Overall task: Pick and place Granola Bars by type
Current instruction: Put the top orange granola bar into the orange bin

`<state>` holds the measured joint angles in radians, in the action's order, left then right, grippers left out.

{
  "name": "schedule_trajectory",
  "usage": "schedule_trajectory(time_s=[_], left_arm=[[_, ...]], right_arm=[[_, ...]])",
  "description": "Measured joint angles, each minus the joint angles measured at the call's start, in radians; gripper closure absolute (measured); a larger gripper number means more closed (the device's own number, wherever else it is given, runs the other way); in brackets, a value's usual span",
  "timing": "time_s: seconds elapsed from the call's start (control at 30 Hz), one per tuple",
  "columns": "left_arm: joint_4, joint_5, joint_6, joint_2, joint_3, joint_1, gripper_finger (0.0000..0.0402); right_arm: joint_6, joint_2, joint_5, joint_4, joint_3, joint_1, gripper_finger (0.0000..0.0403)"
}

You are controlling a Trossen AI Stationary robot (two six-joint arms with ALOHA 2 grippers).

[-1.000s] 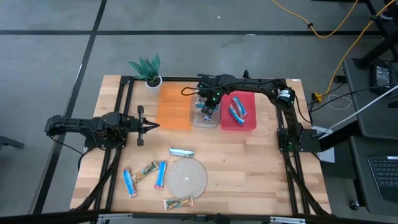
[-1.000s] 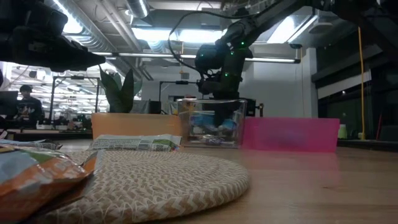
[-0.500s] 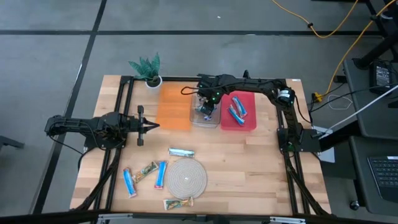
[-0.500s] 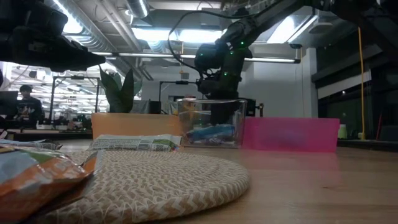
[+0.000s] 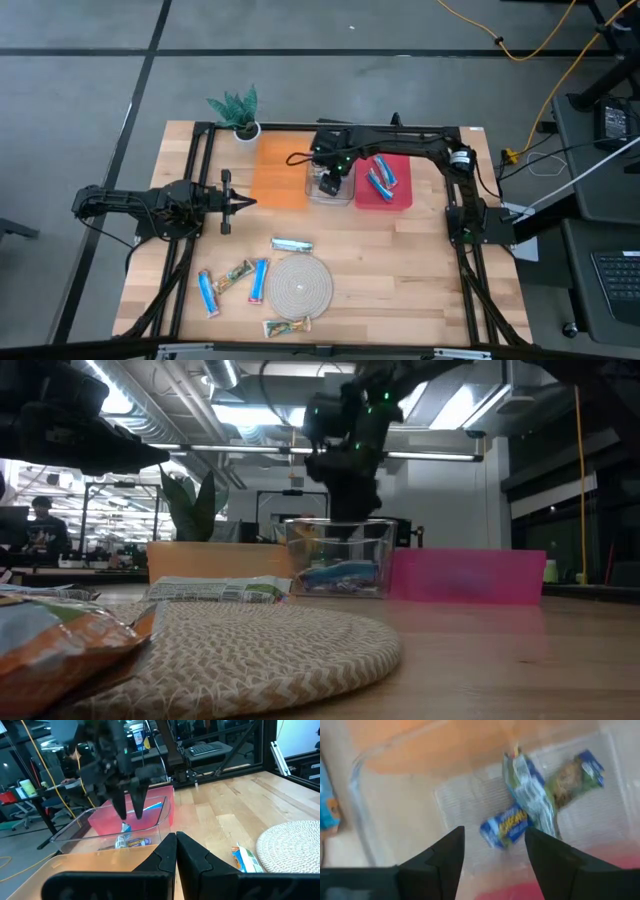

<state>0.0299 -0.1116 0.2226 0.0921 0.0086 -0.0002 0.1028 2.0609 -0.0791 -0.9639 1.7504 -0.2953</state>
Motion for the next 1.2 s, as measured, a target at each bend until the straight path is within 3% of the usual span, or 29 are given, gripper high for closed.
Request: schedule_trajectory(time_s=[0.2,0.43,1.03,1.2], left_arm=[[0.000,0.000,0.000,0.000,0.000,0.000,0.0398],[0.000,0.000,0.000,0.000,0.000,0.000,0.0398],[0.000,0.000,0.000,0.000,0.000,0.000,0.0398],[0.000,0.000,0.000,0.000,0.000,0.000,0.0398]], right_arm=[[0.023,-0.109,0.087,-0.088,0.005,0.050,0.0209],[0.061,-0.384,0.184,-0.066,-0.120,0.146,0.0227],[0.102,-1.219,0.182,0.487,-0.926,0.352,0.0234],[0.074,-1.382,0.085,0.773,-1.154,0.367,0.0234]])
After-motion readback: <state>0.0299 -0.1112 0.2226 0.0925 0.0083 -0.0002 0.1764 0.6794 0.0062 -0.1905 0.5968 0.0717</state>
